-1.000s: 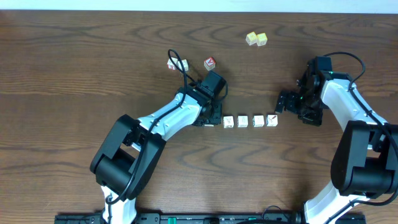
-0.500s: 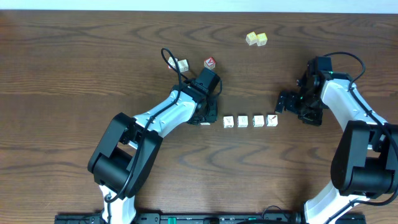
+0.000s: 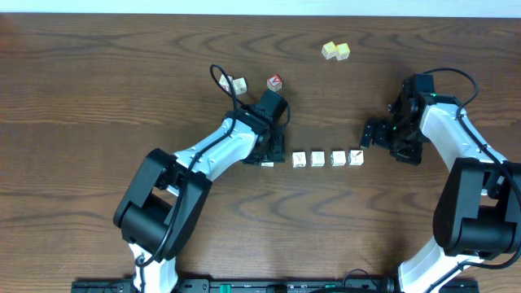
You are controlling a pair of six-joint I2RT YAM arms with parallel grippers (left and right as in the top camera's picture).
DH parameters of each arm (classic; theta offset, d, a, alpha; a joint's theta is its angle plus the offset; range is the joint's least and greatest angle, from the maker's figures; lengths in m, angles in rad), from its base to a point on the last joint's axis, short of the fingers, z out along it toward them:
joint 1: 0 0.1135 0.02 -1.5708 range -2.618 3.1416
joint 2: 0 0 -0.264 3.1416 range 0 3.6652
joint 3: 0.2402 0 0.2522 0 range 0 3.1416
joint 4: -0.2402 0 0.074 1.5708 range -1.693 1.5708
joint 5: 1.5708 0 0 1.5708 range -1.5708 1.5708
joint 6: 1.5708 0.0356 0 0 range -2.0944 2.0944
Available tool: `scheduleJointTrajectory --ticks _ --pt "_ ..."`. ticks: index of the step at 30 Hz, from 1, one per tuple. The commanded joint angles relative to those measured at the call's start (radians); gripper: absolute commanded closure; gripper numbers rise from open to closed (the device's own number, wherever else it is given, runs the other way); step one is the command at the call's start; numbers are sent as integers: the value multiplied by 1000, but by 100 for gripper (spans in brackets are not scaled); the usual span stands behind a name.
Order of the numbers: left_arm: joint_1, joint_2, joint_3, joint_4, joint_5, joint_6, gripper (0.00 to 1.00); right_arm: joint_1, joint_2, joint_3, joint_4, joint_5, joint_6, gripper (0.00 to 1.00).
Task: Lift 5 blocks
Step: 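Open the left gripper and retract the left arm to the upper left, then move the right gripper down to the right end of the row beside the B block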
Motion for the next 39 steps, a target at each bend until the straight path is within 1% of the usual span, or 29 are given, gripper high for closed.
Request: scheduleJointTrajectory --ticks 1,5,6,8,9,10,12,13,15,17,20,23,24,26,33,39 --pt "1 -73 2 -6 2 2 35 8 0 -5 -1 6 5 1" --pt "6 -116 2 -17 2 2 35 8 0 -5 -5 6 5 1" --pt "10 -130 2 -24 2 2 35 8 0 -5 -6 6 5 3" --pt "23 -164 2 -40 2 0 35 9 0 -5 -8 6 5 17" --pt "32 -182 2 -48 2 -3 35 9 0 -5 -8 6 5 23" --pt "43 -201 2 -59 2 -9 35 9 0 -5 -10 6 5 34" --pt "69 -242 2 -82 2 -10 35 9 0 -5 -14 6 5 49" --pt "85 -264 2 -98 2 -10 30 9 0 -5 -16 6 5 56" --pt "119 -298 2 -130 1 -10 27 9 0 -5 -20 6 5 64" --pt "158 -326 2 -168 0 -9 27 9 0 -5 -27 6 5 76" --pt "206 -339 2 -223 -6 -9 26 9 0 -5 -42 6 5 89" --pt "245 -336 0 -269 -7 -9 25 9 0 -5 -51 5 6 94" --pt "254 -335 0 -281 -7 -9 20 9 0 -5 -53 4 6 96" --pt "267 -332 -1 -292 -7 -8 19 9 0 -5 -61 -10 6 99" --pt "271 -331 -3 -309 -34 -8 19 13 0 -5 -69 -29 6 99" --pt "271 -331 -3 -317 -37 -9 19 57 0 -5 -58 -50 -4 99"
